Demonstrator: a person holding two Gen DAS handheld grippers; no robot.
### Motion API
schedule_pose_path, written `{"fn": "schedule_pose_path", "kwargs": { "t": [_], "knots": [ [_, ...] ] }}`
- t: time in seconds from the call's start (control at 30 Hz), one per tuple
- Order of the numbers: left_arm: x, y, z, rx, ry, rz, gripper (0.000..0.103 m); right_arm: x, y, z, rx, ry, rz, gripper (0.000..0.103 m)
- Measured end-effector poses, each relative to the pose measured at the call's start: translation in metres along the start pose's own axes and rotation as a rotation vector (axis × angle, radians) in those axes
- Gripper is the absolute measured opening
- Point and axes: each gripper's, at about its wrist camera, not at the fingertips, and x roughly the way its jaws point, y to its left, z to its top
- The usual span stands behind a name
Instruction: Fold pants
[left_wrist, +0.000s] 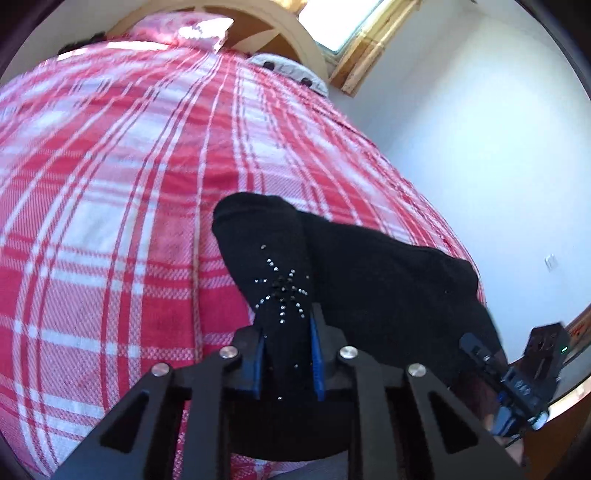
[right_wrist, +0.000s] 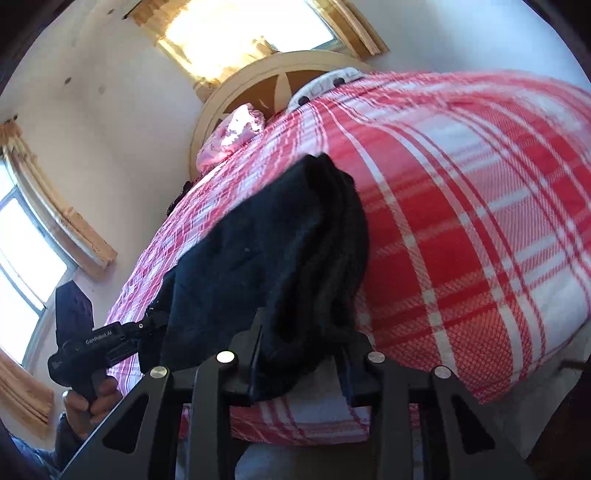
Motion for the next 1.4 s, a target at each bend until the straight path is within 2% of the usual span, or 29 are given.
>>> {"fn": "schedule_pose_path", "kwargs": {
  "t": [0.17, 0.3, 0.43, 0.6, 0.63, 0.73, 0.83, 0.93, 1.03, 1.07, 1.13, 1.23, 1.3, 1.4],
  "knots": [
    [-0.02, -0.001, 0.02, 0.037, -0.095, 0.007, 0.02, -0.01, 0.038, 0.023, -0.079, -0.051, 0.072, 0.034],
    [-0.048, 0.023, 0.043, 0.024, -0.187, 0.076, 0.02, 0.007, 0.076, 0.039, -0.156, -0.049, 0.143, 0.033],
    [-0.079, 0.07, 0.068, -0.021, -0.274, 0.207, 0.02, 0.051, 0.122, 0.054, -0.223, -0.032, 0.25, 0.033],
    [-0.1, 0.119, 0.086, -0.025, -0.331, 0.418, 0.02, 0.131, 0.178, 0.057, -0.256, 0.009, 0.38, 0.033],
    [-0.103, 0.131, 0.087, -0.032, -0.335, 0.467, 0.02, 0.146, 0.188, 0.055, -0.262, 0.018, 0.393, 0.033],
    [-0.109, 0.159, 0.086, -0.076, -0.337, 0.55, 0.02, 0.194, 0.215, 0.049, -0.253, 0.077, 0.432, 0.033],
    [-0.113, 0.179, 0.077, -0.102, -0.342, 0.617, 0.02, 0.236, 0.235, 0.034, -0.233, 0.161, 0.464, 0.033],
    [-0.109, 0.193, 0.062, -0.136, -0.316, 0.659, 0.02, 0.263, 0.247, 0.023, -0.237, 0.183, 0.468, 0.033],
    [-0.092, 0.204, 0.047, -0.148, -0.269, 0.713, 0.024, 0.282, 0.243, 0.021, -0.204, 0.223, 0.43, 0.034],
    [-0.089, 0.205, 0.043, -0.141, -0.262, 0.732, 0.029, 0.288, 0.239, 0.02, -0.188, 0.244, 0.41, 0.036],
    [-0.083, 0.2, 0.039, -0.112, -0.271, 0.785, 0.031, 0.297, 0.228, 0.019, -0.144, 0.288, 0.365, 0.04],
    [-0.078, 0.192, 0.041, -0.055, -0.257, 0.854, 0.032, 0.297, 0.227, 0.018, -0.138, 0.29, 0.362, 0.043],
    [-0.077, 0.192, 0.042, -0.052, -0.253, 0.867, 0.033, 0.295, 0.228, 0.016, -0.143, 0.289, 0.362, 0.045],
    [-0.081, 0.197, 0.041, -0.072, -0.258, 0.893, 0.047, 0.297, 0.221, 0.018, -0.104, 0.303, 0.402, 0.047]
  ]
}}
